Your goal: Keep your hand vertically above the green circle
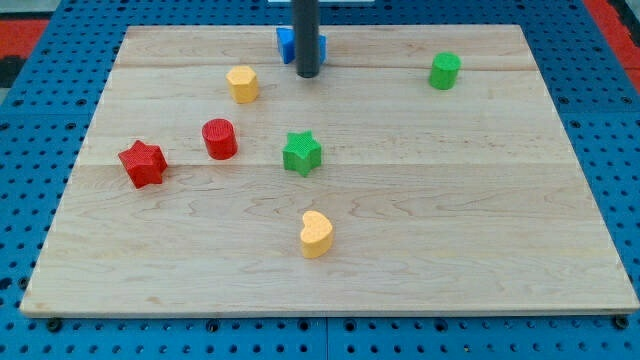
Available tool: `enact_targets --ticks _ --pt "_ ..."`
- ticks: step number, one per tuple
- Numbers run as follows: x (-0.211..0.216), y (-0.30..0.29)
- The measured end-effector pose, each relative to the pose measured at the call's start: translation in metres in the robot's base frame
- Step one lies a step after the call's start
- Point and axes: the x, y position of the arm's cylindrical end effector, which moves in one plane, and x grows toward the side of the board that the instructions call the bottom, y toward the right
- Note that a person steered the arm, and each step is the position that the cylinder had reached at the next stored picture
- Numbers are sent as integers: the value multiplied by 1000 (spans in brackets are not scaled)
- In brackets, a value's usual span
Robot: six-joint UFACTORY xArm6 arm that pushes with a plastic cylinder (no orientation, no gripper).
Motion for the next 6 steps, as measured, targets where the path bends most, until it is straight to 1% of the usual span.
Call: enact_targets --ticks 1,2,3,4,5,6 --pt "29 63" --pt "56 158" --pt "42 233" --pt "-22 207" --pt "-46 116" --pt "-45 187"
